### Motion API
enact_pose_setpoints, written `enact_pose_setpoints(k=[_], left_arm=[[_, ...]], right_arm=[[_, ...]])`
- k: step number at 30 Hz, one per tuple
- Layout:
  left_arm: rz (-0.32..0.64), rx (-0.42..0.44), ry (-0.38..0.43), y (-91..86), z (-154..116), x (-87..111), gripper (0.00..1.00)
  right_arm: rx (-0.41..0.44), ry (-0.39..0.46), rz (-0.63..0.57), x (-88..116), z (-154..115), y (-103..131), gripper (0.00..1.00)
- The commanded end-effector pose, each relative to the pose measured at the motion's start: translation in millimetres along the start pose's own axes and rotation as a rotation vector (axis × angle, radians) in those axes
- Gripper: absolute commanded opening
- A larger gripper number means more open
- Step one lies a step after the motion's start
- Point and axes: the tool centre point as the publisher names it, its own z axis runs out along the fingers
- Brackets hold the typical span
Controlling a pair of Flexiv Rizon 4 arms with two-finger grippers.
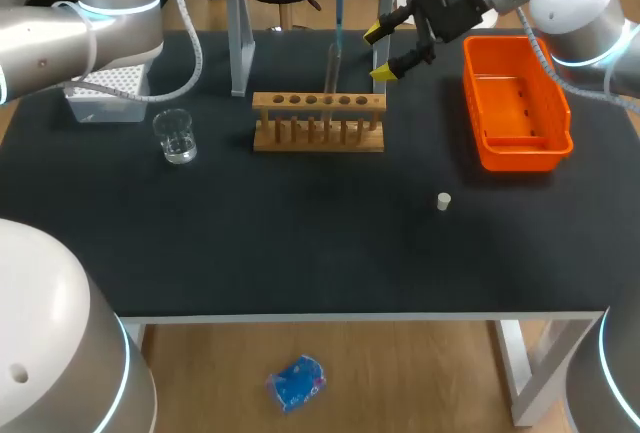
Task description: Invert the test tube, pick up the pipette, mount the tip to pipette, aspirate from beaker and dispense into the tube, eject the tip, return the pipette, and cap with the stopper.
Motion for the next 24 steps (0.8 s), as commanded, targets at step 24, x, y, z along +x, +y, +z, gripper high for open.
enact_pose_setpoints(k=[24], left_arm=[[0.006,-0.024,-0.041,1.7,-12,-3.7,0.0]], right_arm=[[0.001,0.003,0.0,-1,-1,0,1.0]])
